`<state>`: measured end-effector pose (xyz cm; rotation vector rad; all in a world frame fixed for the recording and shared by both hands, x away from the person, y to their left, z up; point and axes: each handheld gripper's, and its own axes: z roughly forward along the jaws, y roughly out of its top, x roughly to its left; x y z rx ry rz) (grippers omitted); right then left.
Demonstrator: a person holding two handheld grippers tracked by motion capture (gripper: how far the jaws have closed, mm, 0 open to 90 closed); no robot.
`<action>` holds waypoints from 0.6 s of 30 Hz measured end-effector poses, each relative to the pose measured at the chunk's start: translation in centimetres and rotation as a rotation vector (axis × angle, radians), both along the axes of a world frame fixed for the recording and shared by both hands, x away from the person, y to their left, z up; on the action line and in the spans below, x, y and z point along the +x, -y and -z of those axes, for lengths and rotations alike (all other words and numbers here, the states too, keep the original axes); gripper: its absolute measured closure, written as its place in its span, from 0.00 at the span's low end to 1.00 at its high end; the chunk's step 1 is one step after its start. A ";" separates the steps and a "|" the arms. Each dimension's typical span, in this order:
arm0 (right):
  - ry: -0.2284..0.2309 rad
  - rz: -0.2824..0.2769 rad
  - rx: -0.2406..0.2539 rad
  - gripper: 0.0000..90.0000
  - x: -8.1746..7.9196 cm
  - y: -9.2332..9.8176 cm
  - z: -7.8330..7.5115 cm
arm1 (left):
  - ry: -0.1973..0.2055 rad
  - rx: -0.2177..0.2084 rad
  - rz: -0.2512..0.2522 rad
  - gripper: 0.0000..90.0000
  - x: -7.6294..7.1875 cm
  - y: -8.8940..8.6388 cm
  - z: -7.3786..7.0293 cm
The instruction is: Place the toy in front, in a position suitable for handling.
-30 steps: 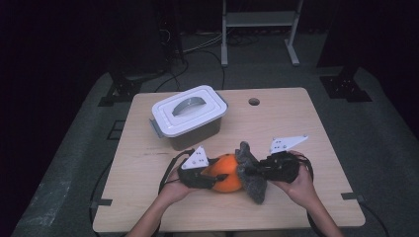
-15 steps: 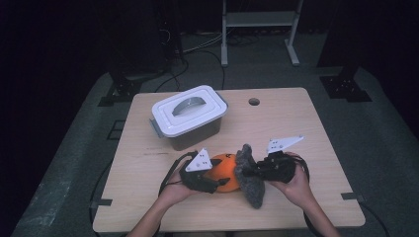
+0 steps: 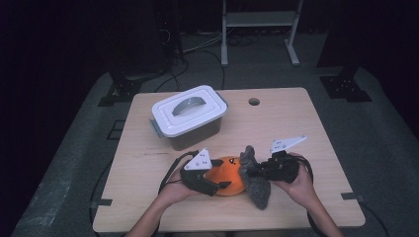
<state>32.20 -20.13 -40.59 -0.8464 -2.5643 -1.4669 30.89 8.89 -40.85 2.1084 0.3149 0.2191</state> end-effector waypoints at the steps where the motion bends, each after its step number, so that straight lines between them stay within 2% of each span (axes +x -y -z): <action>1: -0.004 0.003 -0.003 0.84 0.0 0.1 0.0 | -0.006 0.017 0.001 0.30 0.1 0.1 0.3; 3: 0.000 0.009 -0.001 0.84 0.0 0.2 -0.2 | -0.030 0.026 0.018 0.30 0.1 0.2 0.7; 5: 0.025 0.018 0.012 0.84 -0.1 0.3 -0.5 | -0.045 0.038 0.053 0.32 0.0 0.4 0.7; 9: 0.008 0.016 0.014 0.84 0.1 0.3 -0.3 | -0.049 0.027 0.082 0.35 -0.1 0.2 0.3; 11: -0.019 -0.003 0.010 0.84 0.2 0.3 0.1 | -0.043 0.009 0.075 0.34 -0.1 0.1 0.1; 13: -0.027 -0.030 0.003 0.84 0.2 0.3 0.3 | -0.025 0.003 0.045 0.27 0.0 0.0 0.0; 15: -0.046 -0.060 0.007 0.83 0.1 0.3 0.6 | -0.030 0.001 0.016 0.25 0.2 0.1 0.1; 16: -0.053 -0.073 0.008 0.83 0.0 0.3 0.7 | -0.035 0.005 0.003 0.24 0.3 0.1 0.3; 18: -0.055 -0.084 0.010 0.83 0.0 0.3 0.8 | -0.046 0.027 0.013 0.25 0.3 0.3 0.8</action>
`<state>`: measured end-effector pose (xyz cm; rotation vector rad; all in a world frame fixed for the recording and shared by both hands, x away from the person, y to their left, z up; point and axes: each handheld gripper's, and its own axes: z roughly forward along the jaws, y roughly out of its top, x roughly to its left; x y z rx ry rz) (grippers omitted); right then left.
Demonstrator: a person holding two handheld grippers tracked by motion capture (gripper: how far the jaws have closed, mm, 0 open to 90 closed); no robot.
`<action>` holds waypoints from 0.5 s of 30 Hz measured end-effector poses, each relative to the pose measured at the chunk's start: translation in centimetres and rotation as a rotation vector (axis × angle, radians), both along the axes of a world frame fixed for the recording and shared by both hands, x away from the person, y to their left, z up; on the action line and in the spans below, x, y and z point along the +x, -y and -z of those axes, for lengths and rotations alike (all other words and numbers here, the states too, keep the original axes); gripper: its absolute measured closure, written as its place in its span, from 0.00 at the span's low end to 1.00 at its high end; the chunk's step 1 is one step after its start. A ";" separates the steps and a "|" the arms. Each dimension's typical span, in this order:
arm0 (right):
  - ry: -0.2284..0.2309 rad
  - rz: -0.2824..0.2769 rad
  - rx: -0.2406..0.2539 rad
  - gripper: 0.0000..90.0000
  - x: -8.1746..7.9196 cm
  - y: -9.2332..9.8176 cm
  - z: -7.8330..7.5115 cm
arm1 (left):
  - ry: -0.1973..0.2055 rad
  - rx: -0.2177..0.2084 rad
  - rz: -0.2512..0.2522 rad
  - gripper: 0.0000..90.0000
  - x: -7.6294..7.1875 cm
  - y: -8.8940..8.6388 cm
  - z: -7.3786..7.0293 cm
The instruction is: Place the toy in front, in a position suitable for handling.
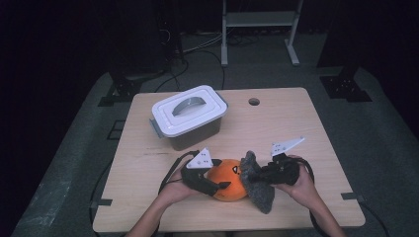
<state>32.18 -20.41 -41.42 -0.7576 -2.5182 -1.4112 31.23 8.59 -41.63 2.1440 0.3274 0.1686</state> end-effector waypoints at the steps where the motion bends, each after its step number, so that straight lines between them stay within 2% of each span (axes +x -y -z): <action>1: 0.002 -0.001 -0.004 0.83 0.0 0.1 -0.1 | -0.001 -0.001 0.007 0.26 -0.1 0.1 0.2; 4: 0.026 0.025 0.002 0.83 0.0 0.4 -0.5 | -0.024 0.021 0.034 0.29 -0.2 0.1 0.1; 6: 0.046 0.050 0.021 0.83 0.1 0.7 -1.0 | -0.043 0.013 0.069 0.34 -0.3 -0.1 0.1; 9: 0.044 0.068 0.014 0.83 0.2 0.5 -1.0 | -0.032 0.011 0.070 0.35 -0.4 -0.1 -0.2; 12: 0.030 0.041 -0.004 0.83 0.1 0.1 -0.5 | 0.000 -0.009 0.041 0.27 -0.3 -0.1 -0.4; 14: 0.024 0.003 0.008 0.83 -0.1 -0.1 -0.5 | 0.024 -0.007 0.004 0.17 -0.2 0.1 -0.3; 15: 0.020 -0.017 0.013 0.83 -0.3 -0.3 -0.5 | 0.021 -0.003 0.002 0.14 -0.1 0.2 -0.2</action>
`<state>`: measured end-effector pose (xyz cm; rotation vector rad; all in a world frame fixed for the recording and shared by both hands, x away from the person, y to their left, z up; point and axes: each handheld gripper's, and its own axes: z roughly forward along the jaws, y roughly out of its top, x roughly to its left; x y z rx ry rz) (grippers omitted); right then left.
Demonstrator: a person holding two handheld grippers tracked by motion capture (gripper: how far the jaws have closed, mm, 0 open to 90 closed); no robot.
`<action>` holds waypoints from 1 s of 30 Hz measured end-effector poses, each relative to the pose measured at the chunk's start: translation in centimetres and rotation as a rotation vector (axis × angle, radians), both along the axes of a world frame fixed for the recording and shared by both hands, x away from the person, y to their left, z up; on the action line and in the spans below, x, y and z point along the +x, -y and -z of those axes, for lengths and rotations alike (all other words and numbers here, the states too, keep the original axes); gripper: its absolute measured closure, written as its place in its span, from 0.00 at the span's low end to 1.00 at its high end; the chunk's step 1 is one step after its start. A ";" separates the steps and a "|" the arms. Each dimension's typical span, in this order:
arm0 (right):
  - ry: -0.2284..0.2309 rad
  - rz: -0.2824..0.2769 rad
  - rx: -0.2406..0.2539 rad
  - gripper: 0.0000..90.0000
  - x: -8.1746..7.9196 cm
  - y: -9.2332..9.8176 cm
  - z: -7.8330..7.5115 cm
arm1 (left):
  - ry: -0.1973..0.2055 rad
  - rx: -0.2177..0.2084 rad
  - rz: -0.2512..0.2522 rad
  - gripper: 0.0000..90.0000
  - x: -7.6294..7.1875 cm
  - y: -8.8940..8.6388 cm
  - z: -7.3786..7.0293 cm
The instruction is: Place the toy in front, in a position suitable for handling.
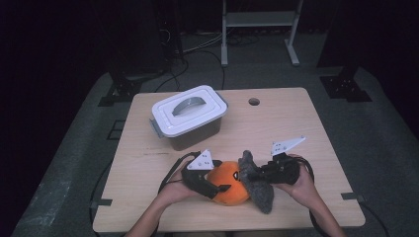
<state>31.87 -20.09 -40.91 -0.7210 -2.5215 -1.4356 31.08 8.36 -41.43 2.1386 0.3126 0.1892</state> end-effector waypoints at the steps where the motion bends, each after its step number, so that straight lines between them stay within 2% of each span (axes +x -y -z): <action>1: 0.001 -0.010 0.002 0.83 -0.1 -0.1 0.0 | -0.016 0.013 0.006 0.13 0.1 0.2 0.2; 3: 0.008 -0.024 -0.006 0.83 -0.3 -0.4 0.0 | -0.020 0.018 0.021 0.16 0.0 0.3 0.6; 4: 0.012 -0.022 -0.013 0.83 -0.3 -0.4 0.0 | -0.022 0.023 0.035 0.22 0.0 0.2 0.7; 6: 0.004 -0.016 -0.014 0.83 -0.2 -0.2 0.2 | 0.002 0.028 0.041 0.38 -0.1 0.0 0.7; 8: -0.004 -0.009 -0.015 0.83 0.0 0.1 0.4 | -0.014 0.014 0.040 0.43 0.0 -0.1 0.9; 13: -0.016 0.012 -0.040 0.83 0.1 0.8 0.7 | -0.021 0.009 0.032 0.43 0.1 -0.3 1.0; 17: -0.029 0.056 -0.067 0.83 0.2 2.2 0.8 | -0.030 0.004 0.031 0.41 0.2 -0.5 1.0; 20: -0.037 0.079 -0.036 0.83 0.2 3.3 0.5 | -0.029 -0.003 0.034 0.39 0.1 -0.4 1.1; 24: -0.032 0.115 -0.026 0.83 -0.3 5.0 0.0 | -0.029 -0.009 0.038 0.36 0.2 -0.3 1.1; 30: -0.025 0.195 0.008 0.83 -1.7 9.1 -0.6 | -0.039 -0.018 0.038 0.32 0.2 -0.1 1.2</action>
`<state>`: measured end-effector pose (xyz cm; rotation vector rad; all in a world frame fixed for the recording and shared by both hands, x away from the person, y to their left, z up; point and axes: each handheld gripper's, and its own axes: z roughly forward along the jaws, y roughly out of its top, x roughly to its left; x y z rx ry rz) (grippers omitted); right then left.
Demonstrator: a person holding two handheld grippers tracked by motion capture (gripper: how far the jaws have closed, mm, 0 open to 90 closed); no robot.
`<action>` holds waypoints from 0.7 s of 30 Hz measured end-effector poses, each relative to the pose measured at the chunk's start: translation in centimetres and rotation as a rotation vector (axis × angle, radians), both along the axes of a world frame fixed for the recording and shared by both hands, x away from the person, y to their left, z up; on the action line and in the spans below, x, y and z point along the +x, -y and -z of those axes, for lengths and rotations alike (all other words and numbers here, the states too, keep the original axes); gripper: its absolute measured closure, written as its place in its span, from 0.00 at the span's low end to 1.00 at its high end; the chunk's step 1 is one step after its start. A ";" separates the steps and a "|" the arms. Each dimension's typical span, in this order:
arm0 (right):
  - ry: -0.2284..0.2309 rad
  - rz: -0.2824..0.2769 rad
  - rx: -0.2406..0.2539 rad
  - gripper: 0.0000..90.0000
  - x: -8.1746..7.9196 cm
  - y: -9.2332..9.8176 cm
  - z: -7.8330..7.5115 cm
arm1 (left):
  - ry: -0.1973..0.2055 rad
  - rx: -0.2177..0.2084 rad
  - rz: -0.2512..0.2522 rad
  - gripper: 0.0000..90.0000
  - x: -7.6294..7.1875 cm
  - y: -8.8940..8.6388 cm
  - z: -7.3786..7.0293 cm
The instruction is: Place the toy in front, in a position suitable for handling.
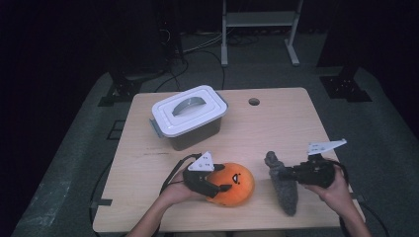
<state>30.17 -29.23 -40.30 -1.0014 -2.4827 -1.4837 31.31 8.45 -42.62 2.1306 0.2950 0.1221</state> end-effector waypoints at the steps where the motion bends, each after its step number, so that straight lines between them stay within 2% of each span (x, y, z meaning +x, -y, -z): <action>1: 0.005 0.016 0.001 0.83 -0.2 0.8 -0.1 | -0.001 -0.004 -0.002 0.31 0.0 0.1 0.0; 5: 0.015 0.085 -0.001 0.83 -1.0 3.6 -0.6 | 0.002 -0.006 0.002 0.30 0.0 0.2 0.0; 10: 0.021 0.153 -0.057 0.83 -1.4 6.0 -0.9 | -0.002 -0.010 0.002 0.29 0.0 0.3 0.1; 12: 0.019 0.167 -0.081 0.83 -1.2 6.3 -0.7 | 0.000 -0.012 0.003 0.29 0.0 0.3 0.0; 14: 0.013 0.173 -0.086 0.83 -1.1 6.3 -0.4 | 0.001 -0.007 0.005 0.28 -0.1 0.4 0.0; 21: -0.029 0.142 -0.110 0.82 -0.1 4.8 1.4 | 0.005 -0.001 0.010 0.27 -0.1 0.4 -0.1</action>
